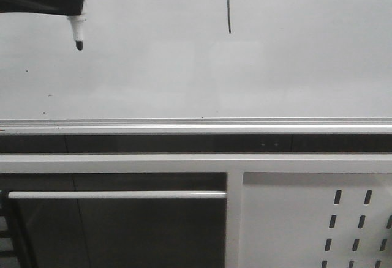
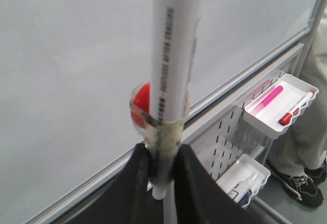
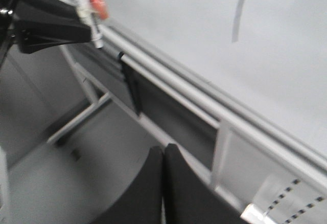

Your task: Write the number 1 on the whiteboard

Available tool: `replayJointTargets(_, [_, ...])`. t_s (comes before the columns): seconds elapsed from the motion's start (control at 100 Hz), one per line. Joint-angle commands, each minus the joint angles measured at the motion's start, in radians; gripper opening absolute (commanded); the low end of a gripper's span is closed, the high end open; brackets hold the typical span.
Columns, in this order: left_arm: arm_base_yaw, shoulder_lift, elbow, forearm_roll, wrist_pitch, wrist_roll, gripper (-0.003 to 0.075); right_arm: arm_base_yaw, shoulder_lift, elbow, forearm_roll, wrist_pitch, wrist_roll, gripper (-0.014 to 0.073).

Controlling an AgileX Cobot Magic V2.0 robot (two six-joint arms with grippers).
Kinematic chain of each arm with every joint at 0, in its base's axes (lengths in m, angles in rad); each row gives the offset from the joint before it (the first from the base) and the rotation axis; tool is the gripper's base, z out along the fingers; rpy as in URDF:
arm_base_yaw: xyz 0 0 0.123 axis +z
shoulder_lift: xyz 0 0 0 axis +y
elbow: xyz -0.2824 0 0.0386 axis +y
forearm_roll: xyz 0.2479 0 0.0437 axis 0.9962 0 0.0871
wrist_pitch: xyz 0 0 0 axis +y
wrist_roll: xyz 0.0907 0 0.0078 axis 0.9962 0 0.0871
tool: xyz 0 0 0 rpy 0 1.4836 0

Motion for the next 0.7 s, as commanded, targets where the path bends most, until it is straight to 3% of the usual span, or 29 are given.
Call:
replayJointTargets(0.0, [0.032,-0.020,-0.012,-0.026,-0.115,-0.009,-0.0018,-0.005,-0.103,0.039,-0.113,-0.105,0.089,-0.0077])
replayJointTargets(0.32, [0.141,-0.018,0.054,-0.037,-0.285,-0.009,-0.0018,-0.005,-0.419,0.297,-0.238,-0.209,0.114,-0.0066])
replayJointTargets(0.69, [0.144,-0.016,0.158,-0.035,-0.349,0.061,-0.0018,-0.025,-0.529,0.360,-0.281,-0.180,0.116,-0.0066])
